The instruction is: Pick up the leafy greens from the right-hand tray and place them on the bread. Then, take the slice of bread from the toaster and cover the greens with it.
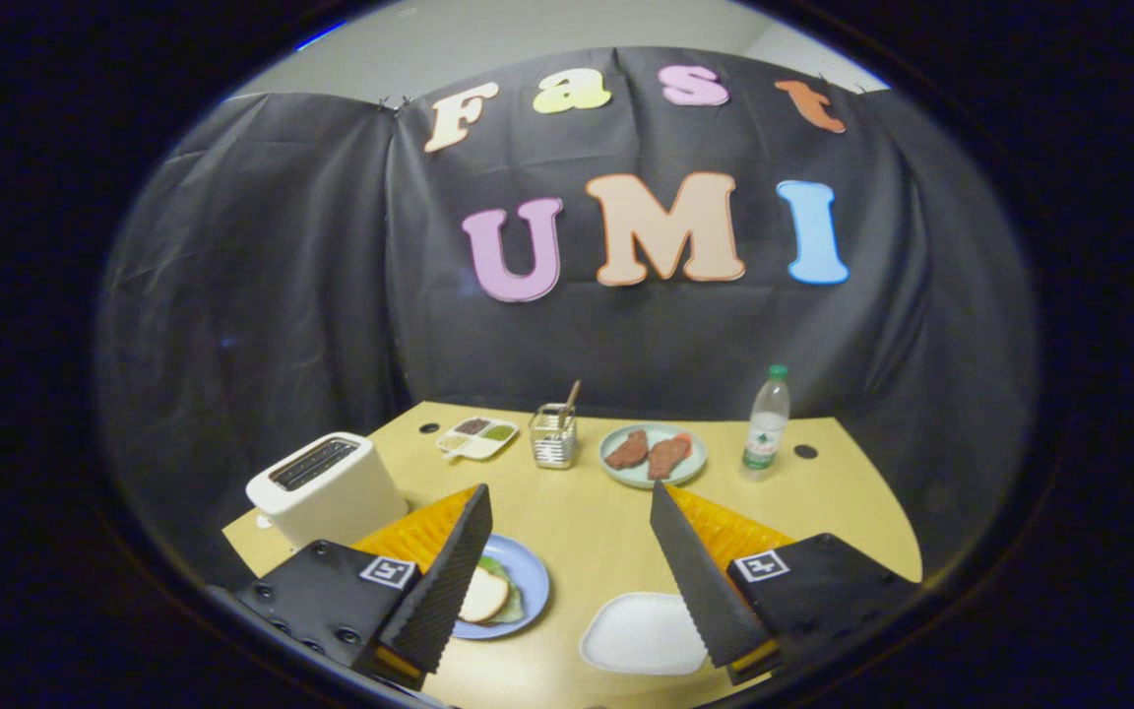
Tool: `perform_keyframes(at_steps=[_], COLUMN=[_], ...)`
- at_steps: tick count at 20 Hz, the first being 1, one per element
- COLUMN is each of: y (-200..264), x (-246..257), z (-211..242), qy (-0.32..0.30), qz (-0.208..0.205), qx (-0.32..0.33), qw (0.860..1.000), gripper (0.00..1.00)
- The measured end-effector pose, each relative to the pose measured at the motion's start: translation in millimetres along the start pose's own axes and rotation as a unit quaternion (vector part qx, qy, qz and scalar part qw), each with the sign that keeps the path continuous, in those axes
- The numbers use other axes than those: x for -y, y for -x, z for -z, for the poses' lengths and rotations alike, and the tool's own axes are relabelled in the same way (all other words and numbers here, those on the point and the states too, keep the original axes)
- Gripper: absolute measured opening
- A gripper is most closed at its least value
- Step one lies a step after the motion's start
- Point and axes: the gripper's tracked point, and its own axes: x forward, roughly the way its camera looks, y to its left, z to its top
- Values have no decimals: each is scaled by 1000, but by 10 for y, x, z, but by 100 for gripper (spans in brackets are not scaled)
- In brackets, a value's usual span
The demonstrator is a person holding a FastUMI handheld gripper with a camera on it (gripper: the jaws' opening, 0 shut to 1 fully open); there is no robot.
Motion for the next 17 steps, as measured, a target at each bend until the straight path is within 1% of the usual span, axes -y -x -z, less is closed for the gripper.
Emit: perform_keyframes(at_steps=[5, 7, 11, 13, 17], y=[388, 511, 751, 859, 1015], x=[396, 480, 670, 784, 875], z=[-329, -408, -563, -590, -631], qy=[28, 29, 12, 12, 9], qz=[61, 71, 93, 107, 122], qx=[56, 66, 95, 108, 122], qw=[996, 995, 991, 988, 985], gripper=[100, 100, 100, 100, 100])
